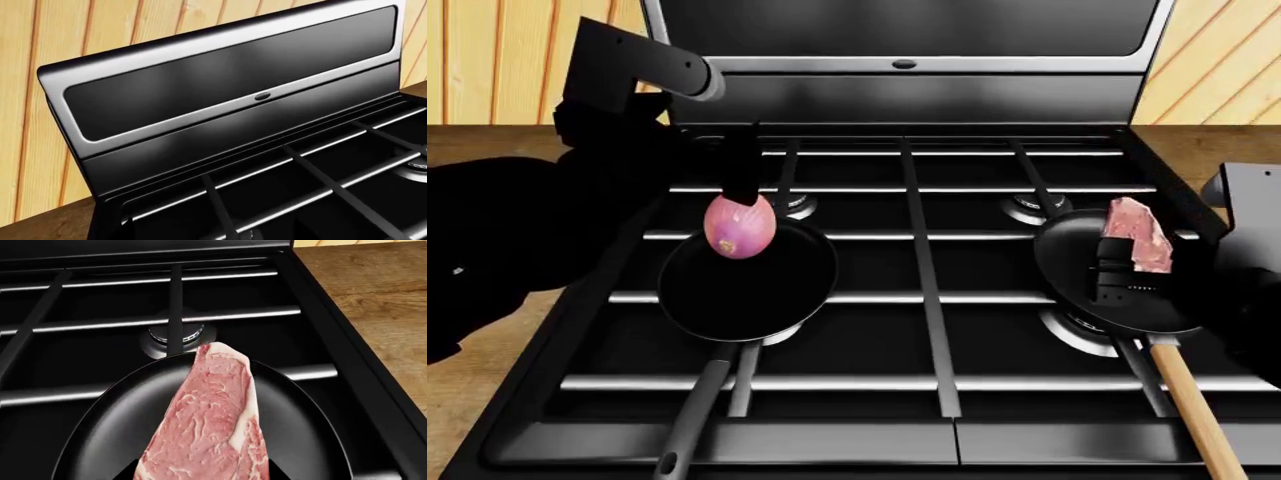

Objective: Place both pans onto different burners. Then place the onion and the steak on different pans.

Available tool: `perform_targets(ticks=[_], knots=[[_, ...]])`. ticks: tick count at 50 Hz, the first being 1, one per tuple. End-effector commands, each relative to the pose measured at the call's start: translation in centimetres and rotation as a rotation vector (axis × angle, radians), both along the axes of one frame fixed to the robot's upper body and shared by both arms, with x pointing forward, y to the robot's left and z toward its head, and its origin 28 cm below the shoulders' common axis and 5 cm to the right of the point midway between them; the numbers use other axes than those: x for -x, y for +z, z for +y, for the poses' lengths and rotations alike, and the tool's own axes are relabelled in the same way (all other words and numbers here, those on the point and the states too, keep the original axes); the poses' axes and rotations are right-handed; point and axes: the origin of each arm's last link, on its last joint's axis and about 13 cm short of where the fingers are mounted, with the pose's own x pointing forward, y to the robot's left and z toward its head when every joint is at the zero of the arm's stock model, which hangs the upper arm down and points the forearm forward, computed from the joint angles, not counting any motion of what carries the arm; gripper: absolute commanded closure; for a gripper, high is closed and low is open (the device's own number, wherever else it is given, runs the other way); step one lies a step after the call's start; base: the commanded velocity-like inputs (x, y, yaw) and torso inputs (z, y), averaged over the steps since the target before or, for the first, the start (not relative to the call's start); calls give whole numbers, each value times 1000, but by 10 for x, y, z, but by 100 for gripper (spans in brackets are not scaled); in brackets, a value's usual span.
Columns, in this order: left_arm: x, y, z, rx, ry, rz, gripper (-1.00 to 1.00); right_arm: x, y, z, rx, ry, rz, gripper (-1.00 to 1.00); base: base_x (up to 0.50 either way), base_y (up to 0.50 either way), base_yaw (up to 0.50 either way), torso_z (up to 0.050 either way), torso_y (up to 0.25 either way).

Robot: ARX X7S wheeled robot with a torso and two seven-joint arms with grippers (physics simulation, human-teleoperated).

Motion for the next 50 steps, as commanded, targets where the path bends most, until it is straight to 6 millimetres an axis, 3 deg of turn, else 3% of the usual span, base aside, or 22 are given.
perform_targets(ticks=[1,27,28,44,50], knots=[[-1,-2,0,-1,3,3,-100,-4,-4,0,7,5,-7,100,0,0,0,0,0],[0,-3,0,-4,4,7,-100,-4,-5,-2,11,-5,2,100,0,0,0,0,0],[0,-3,0,-4,3,7,-100,-4,-4,-2,12,-5,1,-100,0,0,0,0,0],[0,-3,0,-3,4,7,-100,-4,10,-2,34,3,-18,-100,0,0,0,0,0],[0,-2,0,-2,4,5,-100,-5,25,-1,45,8,-47,-100,0,0,0,0,0]])
